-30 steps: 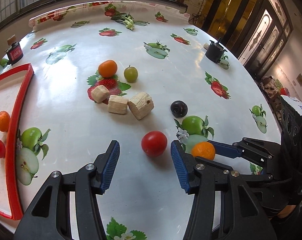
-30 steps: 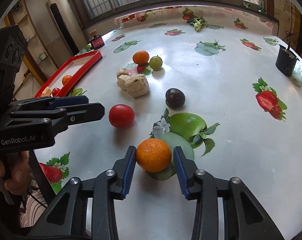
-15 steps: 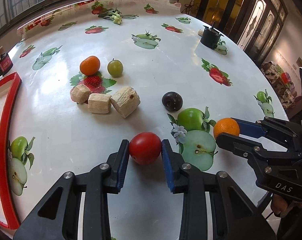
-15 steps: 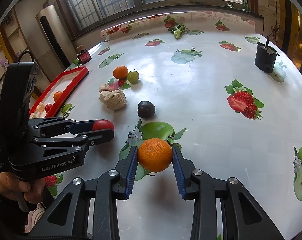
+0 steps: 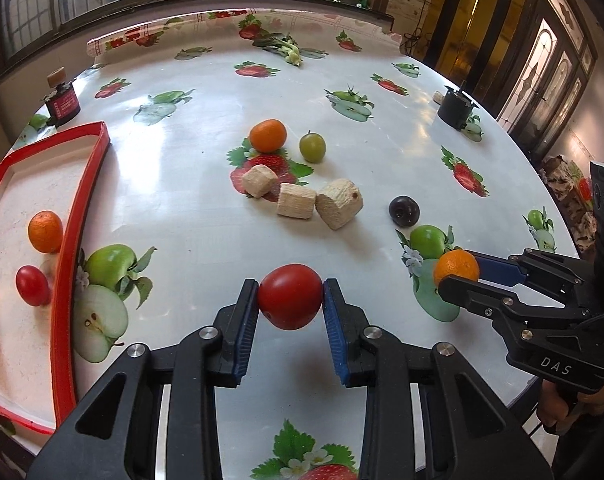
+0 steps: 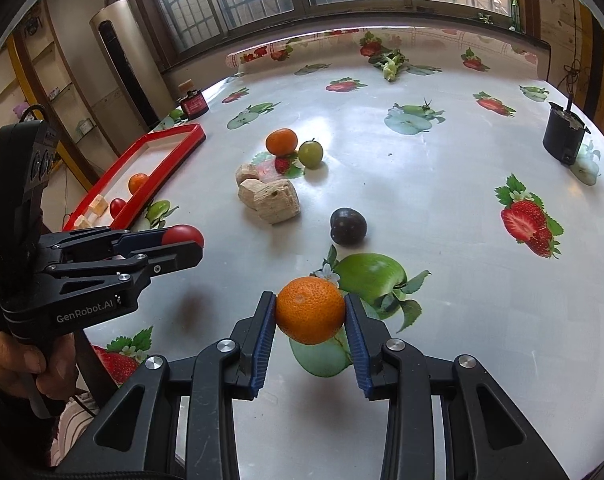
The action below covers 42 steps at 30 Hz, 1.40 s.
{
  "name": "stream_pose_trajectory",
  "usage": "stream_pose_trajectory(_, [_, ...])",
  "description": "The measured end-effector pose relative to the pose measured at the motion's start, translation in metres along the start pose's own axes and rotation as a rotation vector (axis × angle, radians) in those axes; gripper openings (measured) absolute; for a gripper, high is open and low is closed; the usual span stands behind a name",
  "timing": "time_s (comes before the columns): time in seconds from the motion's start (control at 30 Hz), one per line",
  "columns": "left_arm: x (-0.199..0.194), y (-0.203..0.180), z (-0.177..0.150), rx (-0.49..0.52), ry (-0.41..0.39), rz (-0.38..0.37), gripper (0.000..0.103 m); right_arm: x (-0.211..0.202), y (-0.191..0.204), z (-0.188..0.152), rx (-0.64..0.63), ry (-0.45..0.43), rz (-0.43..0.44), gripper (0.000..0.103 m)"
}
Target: Organize fruits
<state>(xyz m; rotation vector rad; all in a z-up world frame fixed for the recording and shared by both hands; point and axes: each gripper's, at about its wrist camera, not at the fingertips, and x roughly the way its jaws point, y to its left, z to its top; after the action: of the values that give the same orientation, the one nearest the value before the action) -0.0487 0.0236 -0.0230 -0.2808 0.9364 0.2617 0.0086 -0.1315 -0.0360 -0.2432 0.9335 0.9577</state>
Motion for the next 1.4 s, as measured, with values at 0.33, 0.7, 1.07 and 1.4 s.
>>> stream_pose_trajectory(0.33, [-0.015, 0.026, -0.002, -0.044, -0.026, 0.035, 0.030, 0.007, 0.024, 0.012, -0.043, -0.001, 0.032, 0.035])
stream_pose_trajectory(0.7, [-0.026, 0.044, -0.005, -0.067, -0.040, 0.059, 0.030, 0.017, 0.051, 0.025, -0.092, 0.004, 0.070, 0.035])
stream_pose_trajectory(1.07, [-0.035, 0.069, -0.006, -0.108, -0.055, 0.086, 0.030, 0.031, 0.075, 0.040, -0.122, 0.012, 0.111, 0.035])
stream_pose_trajectory(1.4, [-0.043, 0.105, -0.005, -0.161, -0.065, 0.121, 0.030, 0.050, 0.103, 0.062, -0.162, 0.020, 0.148, 0.035])
